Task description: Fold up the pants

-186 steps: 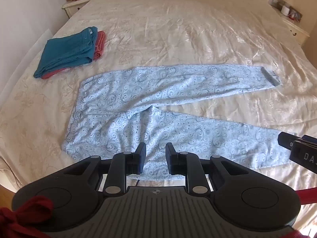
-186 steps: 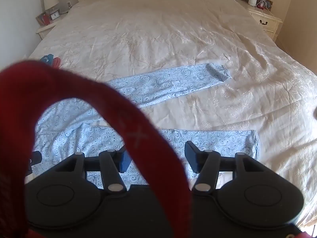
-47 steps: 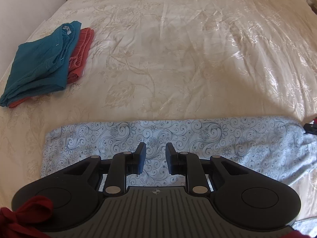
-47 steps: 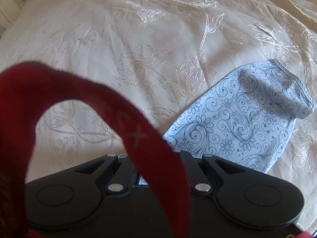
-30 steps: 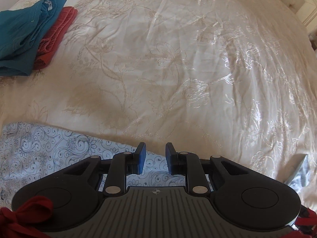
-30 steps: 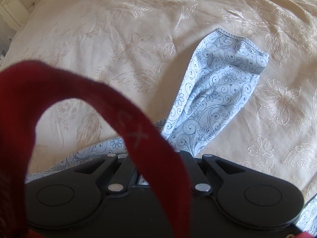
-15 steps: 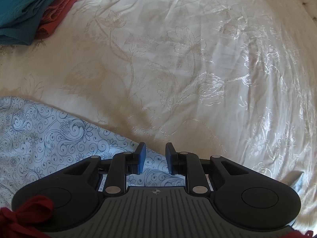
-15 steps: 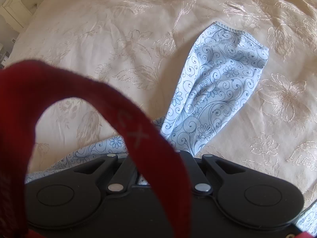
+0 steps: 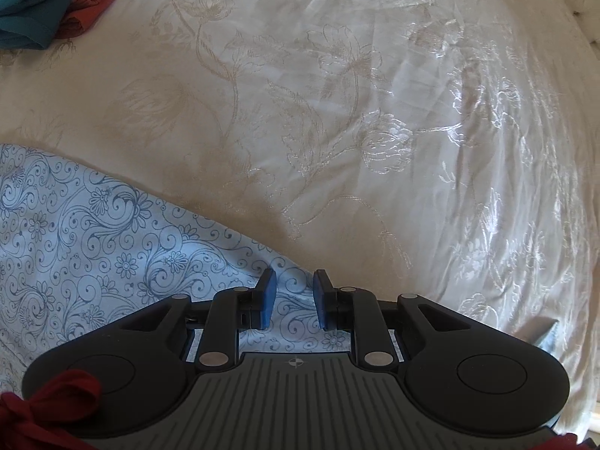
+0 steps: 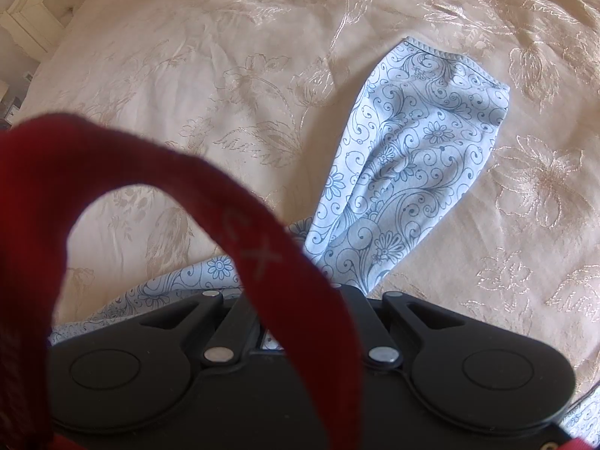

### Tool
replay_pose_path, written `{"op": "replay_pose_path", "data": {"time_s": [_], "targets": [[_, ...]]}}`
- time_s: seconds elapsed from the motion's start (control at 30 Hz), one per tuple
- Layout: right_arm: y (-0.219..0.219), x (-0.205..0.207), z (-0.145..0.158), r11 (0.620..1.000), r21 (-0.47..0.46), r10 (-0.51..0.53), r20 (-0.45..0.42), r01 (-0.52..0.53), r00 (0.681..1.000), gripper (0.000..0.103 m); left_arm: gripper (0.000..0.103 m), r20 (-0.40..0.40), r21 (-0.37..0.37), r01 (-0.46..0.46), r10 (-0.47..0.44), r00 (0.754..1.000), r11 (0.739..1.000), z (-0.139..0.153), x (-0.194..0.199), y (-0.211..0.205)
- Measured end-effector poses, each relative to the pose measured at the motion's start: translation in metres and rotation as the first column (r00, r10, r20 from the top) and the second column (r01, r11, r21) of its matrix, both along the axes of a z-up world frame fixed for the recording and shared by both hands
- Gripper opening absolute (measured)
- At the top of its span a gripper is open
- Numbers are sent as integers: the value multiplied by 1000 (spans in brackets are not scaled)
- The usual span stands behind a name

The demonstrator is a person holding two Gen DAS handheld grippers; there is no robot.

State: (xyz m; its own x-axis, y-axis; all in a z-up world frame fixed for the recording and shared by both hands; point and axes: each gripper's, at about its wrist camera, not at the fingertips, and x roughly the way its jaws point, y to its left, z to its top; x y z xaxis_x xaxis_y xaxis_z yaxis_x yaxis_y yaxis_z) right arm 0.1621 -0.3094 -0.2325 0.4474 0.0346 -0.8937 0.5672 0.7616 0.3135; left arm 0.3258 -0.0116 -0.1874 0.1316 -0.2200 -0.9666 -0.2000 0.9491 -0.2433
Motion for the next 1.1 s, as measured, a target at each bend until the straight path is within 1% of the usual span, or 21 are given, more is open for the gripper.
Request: {"op": "replay_pose_path", "data": {"time_s": [0.07,0.17,0.27,0.37,0.47,0.53,0.63,0.7,0.73,0.77,0.8,0.87,0.9,0.93,1.03,1.07,1.1], "targets": [[0,-1,2,1000,-1,1,6,-1,1000,6,21,2,-10,19,-19,1000,1000,-1,0,-7],[0,-2,6,1000,1,4,13,-4,1000,6,21,-5,-1,37,-37,999,999,-3,2,-16],[1,-4,10,1000,-1,10,22,-10,1000,6,21,6,-53,1,0,1000,999,-2,2,-15],[1,-5,12,1000,3,13,27,-13,1000,6,21,11,-73,-36,37,999,997,0,2,-15],[1,-6,13,1000,6,16,29,-16,999,6,21,6,-48,-19,19,1000,999,-3,5,-21],[2,-8,13,1000,9,14,30,-14,999,6,21,-27,-23,1,-2,1000,1000,-9,5,-26],[1,-8,13,1000,13,15,30,-15,999,6,21,-56,-21,15,-16,998,1000,-12,1,-31],[0,-8,13,1000,16,18,33,-18,999,6,21,-28,-1,44,-44,999,999,-8,-4,-35],[0,-8,12,1000,18,18,32,-19,999,6,21,5,14,94,-94,996,995,-4,-6,-39],[-2,-8,12,1000,22,17,33,-18,999,6,21,48,37,164,-166,985,986,1,-9,-42],[-3,-8,12,999,27,16,34,-17,999,6,21,98,71,242,-248,964,968,6,-13,-47],[-5,-9,12,999,39,15,38,-17,999,6,21,187,137,395,-415,890,908,13,-19,-53],[-5,-9,12,999,41,18,38,-20,999,6,21,213,166,448,-476,853,878,15,-22,-54],[-5,-9,12,999,42,22,38,-24,999,6,21,232,196,491,-526,818,849,16,-24,-53],[-6,-8,11,999,43,30,37,-32,999,6,21,287,290,551,-621,730,782,18,-28,-41],[-6,-8,11,998,44,31,37,-33,999,6,21,304,319,571,-652,695,757,18,-30,-37],[-6,-8,11,998,45,31,37,-33,999,6,21,306,346,599,-690,656,722,20,-32,-35]]}}
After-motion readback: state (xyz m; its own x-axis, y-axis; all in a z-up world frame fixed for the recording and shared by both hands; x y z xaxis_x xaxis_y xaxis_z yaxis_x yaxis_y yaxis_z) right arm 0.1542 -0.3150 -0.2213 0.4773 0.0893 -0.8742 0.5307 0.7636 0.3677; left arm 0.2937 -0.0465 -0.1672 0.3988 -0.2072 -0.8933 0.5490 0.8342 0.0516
